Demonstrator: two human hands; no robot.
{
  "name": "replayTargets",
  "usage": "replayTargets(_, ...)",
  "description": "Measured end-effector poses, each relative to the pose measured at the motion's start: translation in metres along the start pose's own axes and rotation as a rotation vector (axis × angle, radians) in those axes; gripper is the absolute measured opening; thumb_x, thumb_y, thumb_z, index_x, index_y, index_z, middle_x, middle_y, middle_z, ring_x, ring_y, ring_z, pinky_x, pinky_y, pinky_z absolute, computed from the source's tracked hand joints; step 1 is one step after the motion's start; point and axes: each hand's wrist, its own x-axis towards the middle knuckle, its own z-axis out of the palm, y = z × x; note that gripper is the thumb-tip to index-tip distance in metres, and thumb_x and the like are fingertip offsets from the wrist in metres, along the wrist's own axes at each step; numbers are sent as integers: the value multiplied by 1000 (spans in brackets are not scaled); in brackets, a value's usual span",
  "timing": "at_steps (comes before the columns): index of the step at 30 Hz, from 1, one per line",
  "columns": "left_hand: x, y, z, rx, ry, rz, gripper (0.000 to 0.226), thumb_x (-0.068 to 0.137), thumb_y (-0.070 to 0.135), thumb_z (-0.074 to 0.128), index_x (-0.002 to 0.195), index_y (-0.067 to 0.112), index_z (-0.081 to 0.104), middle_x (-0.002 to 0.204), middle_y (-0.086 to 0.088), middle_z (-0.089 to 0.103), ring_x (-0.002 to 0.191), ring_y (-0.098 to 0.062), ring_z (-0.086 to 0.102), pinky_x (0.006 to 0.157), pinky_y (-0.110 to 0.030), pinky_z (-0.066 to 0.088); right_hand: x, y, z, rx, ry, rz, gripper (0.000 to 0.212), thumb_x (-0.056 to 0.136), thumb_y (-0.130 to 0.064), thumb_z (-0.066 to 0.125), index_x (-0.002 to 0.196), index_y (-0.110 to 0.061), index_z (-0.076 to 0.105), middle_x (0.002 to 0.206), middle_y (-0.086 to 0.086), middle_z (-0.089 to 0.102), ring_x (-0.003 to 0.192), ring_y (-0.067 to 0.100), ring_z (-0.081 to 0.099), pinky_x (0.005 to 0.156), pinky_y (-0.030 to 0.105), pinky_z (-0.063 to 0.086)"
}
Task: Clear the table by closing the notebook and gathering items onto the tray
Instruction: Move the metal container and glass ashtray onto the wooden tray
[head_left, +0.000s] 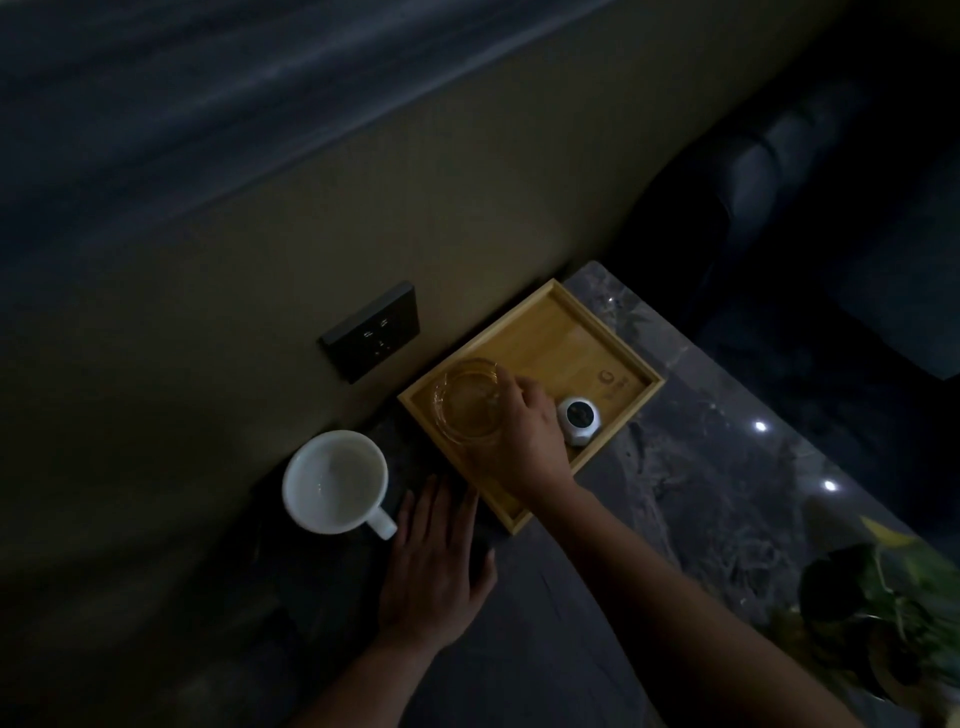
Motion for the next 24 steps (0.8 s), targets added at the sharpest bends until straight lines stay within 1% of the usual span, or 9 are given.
replayTargets(2, 0, 0, 0, -6, 3, -1, 76, 90, 51, 45, 153, 17, 19, 152, -17, 36, 147, -30, 21, 120, -52, 16, 4, -2, 1, 4, -7, -20, 102, 74, -33, 82, 153, -24, 18, 148, 10, 32, 129, 29, 38, 99, 37, 42)
replayTargets(5, 0, 1, 0, -12, 16, 2, 76, 90, 51, 44, 153, 17, 19, 152, -17, 37, 147, -30, 22, 119, -52, 17, 6, -2, 1, 8, -2, -32, 103, 72, -35, 83, 153, -24, 20, 145, 10, 35, 125, 27, 40, 98, 38, 46)
replayTargets(8, 0, 1, -1, 5, 13, -1, 76, 90, 51, 44, 153, 16, 19, 152, -18, 37, 147, -30, 23, 120, -51, 17, 6, 0, 1, 0, -1, -45, 104, 72, -35, 84, 152, -25, 19, 144, 10, 35, 126, 27, 40, 98, 39, 46)
replayTargets(13, -1, 1, -2, 8, 12, 4, 75, 91, 51, 44, 153, 15, 20, 152, -19, 37, 147, -31, 23, 119, -52, 18, 8, 0, 1, 5, -5, -40, 102, 71, -38, 83, 152, -24, 22, 143, 11, 36, 124, 28, 41, 96, 36, 45)
replayTargets(18, 0, 3, -5, 16, 10, 3, 75, 89, 49, 48, 152, 14, 24, 150, -20, 39, 145, -33, 27, 119, -52, 20, 3, -2, -4, 4, -42, -13, 105, 72, -38, 84, 153, -25, 19, 149, 11, 32, 130, 29, 38, 103, 41, 44)
replayTargets(20, -1, 1, -5, 15, 17, 13, 74, 89, 47, 49, 150, 13, 27, 149, -21, 40, 144, -34, 28, 118, -52, 20, -7, -4, -11, 32, 6, 1, 97, 75, -38, 82, 152, -24, 24, 148, 12, 36, 130, 29, 40, 104, 41, 43)
replayTargets(22, 0, -1, -4, 14, 33, 23, 73, 88, 47, 50, 149, 12, 30, 149, -23, 40, 142, -36, 30, 118, -53, 20, -26, -2, -19, 58, 89, -7, 86, 79, -33, 79, 150, -22, 31, 141, 11, 45, 125, 28, 45, 102, 41, 45)
replayTargets(24, 1, -2, 0, 16, 60, 34, 72, 87, 47, 49, 147, 11, 33, 147, -25, 41, 139, -40, 33, 117, -54, 20, -50, 5, -28, 80, 144, 18, 76, 83, -31, 75, 147, -19, 37, 138, 10, 49, 124, 27, 47, 101, 40, 45)
